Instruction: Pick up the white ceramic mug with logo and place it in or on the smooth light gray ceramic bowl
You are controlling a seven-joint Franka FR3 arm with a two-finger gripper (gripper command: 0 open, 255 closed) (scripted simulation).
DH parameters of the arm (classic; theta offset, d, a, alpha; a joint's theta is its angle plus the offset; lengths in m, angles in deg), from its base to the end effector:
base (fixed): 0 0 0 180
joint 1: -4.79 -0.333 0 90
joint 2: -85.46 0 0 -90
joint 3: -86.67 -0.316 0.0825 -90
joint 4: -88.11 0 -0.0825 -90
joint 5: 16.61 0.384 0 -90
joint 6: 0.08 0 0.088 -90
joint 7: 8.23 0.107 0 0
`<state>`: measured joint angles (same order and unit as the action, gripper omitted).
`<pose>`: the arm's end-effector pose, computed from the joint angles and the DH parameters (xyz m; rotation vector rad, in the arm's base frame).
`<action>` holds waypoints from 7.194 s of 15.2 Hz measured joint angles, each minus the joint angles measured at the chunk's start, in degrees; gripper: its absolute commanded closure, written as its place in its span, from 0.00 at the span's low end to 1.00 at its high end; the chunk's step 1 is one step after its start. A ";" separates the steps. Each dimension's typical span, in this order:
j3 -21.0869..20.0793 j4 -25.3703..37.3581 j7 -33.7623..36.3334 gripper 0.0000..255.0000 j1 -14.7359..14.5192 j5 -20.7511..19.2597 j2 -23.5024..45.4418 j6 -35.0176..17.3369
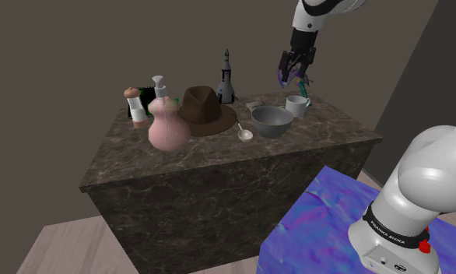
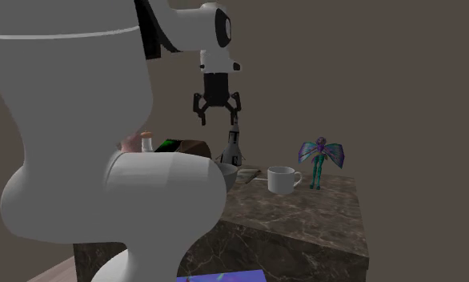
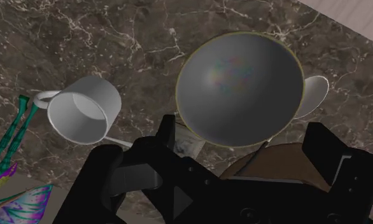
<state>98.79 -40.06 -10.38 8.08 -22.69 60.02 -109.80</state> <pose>0.4138 -0.1332 0.5492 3.0954 -0.2894 0.1736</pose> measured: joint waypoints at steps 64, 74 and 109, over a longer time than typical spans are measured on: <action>11.74 26.49 -20.97 1.00 7.19 8.36 38.23 -3.53; 11.92 32.52 -20.70 1.00 7.09 7.70 36.83 3.77; -0.97 6.32 7.37 1.00 -6.08 1.15 15.40 -0.70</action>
<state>97.83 -33.73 -3.01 1.99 -21.55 75.41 -110.50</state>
